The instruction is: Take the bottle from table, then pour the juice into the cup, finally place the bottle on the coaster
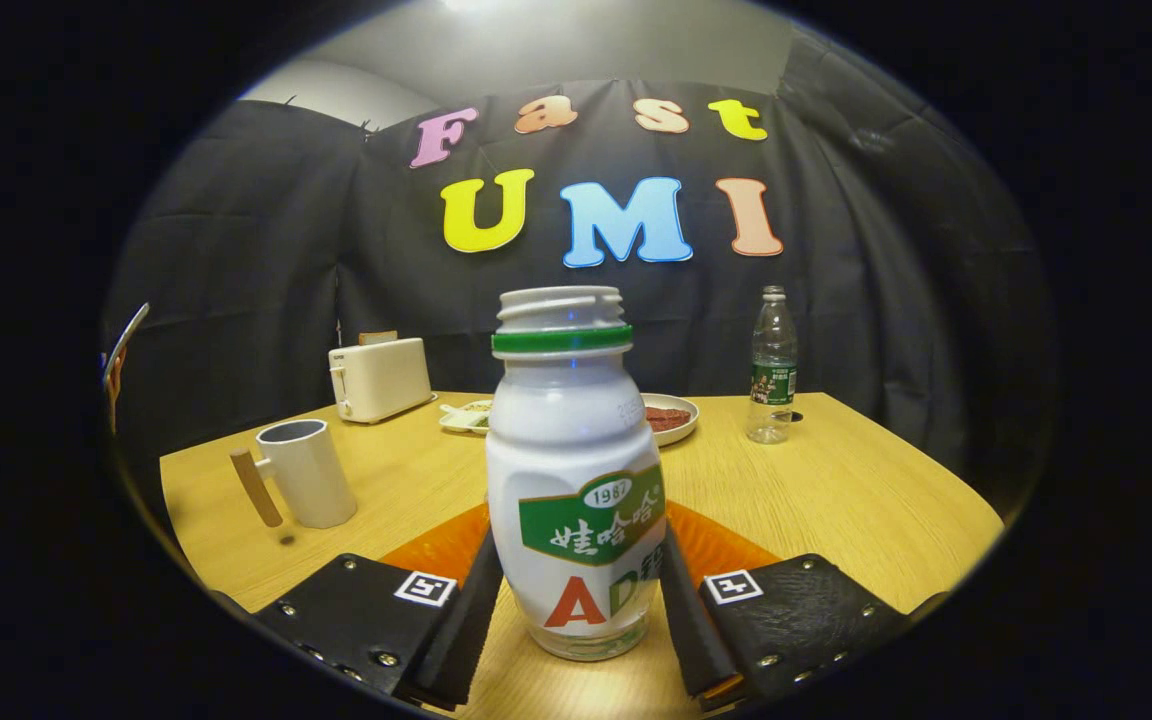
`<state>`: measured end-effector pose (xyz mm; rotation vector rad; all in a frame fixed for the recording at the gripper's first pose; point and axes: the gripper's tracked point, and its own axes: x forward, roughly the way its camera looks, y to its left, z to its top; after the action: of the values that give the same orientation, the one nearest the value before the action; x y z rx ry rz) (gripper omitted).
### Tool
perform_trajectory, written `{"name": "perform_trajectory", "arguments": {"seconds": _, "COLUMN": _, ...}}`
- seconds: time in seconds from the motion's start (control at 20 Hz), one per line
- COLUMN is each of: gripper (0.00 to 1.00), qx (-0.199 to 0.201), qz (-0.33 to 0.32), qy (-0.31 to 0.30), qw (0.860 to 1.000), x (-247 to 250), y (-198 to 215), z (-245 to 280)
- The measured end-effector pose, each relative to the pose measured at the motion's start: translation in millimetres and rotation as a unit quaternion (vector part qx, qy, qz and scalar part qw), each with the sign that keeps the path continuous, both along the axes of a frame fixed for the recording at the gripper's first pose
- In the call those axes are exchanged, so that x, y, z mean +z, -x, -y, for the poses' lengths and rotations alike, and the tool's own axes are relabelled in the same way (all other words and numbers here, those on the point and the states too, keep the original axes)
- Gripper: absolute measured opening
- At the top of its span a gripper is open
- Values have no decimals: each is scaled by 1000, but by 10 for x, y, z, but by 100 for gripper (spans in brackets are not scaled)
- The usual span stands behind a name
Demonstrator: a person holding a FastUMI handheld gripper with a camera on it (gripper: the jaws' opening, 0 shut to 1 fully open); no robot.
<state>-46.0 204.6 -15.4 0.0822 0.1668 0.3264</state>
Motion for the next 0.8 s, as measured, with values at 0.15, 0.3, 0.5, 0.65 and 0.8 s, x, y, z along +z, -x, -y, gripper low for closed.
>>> {"name": "perform_trajectory", "arguments": {"seconds": 0.15, "gripper": 75, "qx": -4, "qz": -5, "qy": -2, "qw": 1000, "x": 9, "y": -24, "z": -3}}
{"name": "perform_trajectory", "arguments": {"seconds": 0.3, "gripper": 75, "qx": -10, "qz": -3, "qy": 17, "qw": 1000, "x": 60, "y": -45, "z": -11}}
{"name": "perform_trajectory", "arguments": {"seconds": 0.5, "gripper": 75, "qx": -10, "qz": 10, "qy": 57, "qw": 998, "x": 216, "y": -105, "z": -100}}
{"name": "perform_trajectory", "arguments": {"seconds": 0.65, "gripper": 75, "qx": -8, "qz": 23, "qy": 81, "qw": 996, "x": 358, "y": -150, "z": -208}}
{"name": "perform_trajectory", "arguments": {"seconds": 0.8, "gripper": 75, "qx": -9, "qz": 38, "qy": 99, "qw": 994, "x": 473, "y": -201, "z": -311}}
